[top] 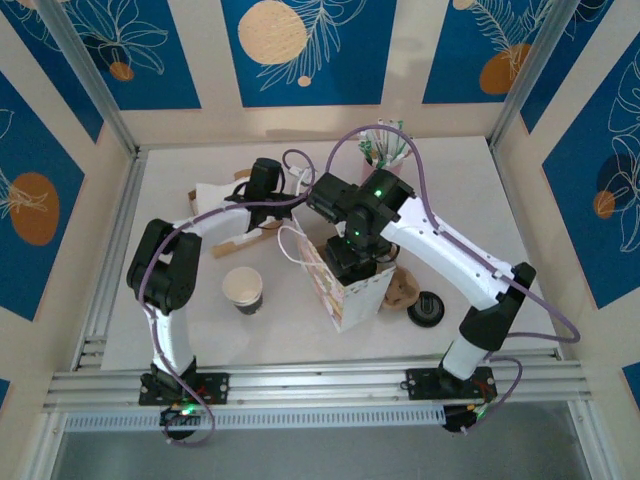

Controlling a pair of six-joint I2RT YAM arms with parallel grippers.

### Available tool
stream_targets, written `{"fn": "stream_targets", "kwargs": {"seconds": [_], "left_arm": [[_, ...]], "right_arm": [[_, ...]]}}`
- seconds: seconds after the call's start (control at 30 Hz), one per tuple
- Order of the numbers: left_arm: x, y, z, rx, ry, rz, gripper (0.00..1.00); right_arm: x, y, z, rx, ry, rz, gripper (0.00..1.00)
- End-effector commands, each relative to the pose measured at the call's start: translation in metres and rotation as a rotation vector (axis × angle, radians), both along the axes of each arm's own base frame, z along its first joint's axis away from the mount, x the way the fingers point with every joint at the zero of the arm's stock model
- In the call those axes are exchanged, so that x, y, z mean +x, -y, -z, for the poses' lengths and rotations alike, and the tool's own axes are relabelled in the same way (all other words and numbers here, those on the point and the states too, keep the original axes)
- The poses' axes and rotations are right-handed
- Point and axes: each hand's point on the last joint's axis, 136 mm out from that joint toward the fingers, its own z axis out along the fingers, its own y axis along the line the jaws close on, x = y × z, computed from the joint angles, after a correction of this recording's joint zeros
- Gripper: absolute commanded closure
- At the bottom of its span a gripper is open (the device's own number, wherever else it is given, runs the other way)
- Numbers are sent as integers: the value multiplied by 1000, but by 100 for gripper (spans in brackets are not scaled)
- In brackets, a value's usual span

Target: Pack the takeout coffee

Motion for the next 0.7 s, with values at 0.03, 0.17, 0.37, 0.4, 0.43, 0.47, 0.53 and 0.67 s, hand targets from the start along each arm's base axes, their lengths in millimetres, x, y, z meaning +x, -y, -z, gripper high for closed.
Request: {"fn": "stream_targets", "kwargs": {"seconds": [0.03, 0.17, 0.37, 0.4, 0.43, 0.47, 0.53, 0.67], "left_arm": [[-3, 6, -3, -13, 25, 29, 57], [-2, 7, -2, -12, 25, 29, 57], [-1, 8, 0, -10, 20, 29, 57], [-1, 7, 0, -11, 20, 28, 57], [-1, 7, 0, -10, 21, 29, 57], [-1, 8, 0, -11, 22, 30, 57], [-1, 7, 0, -10, 21, 29, 57], [0, 8, -2, -10, 23, 28, 57]], "right_arm": [[-24, 27, 11, -146, -135, -15, 40], [-24, 25, 14, -159, -142, -22, 40], [-22, 26, 19, -177, -151, -25, 41], [-22, 26, 20, -182, -155, -25, 41], [-22, 26, 21, -187, -157, -24, 41], [-22, 27, 23, -191, -161, -23, 41], [-22, 28, 25, -204, -167, -24, 41], [-20, 29, 31, -228, -176, -20, 41]]}}
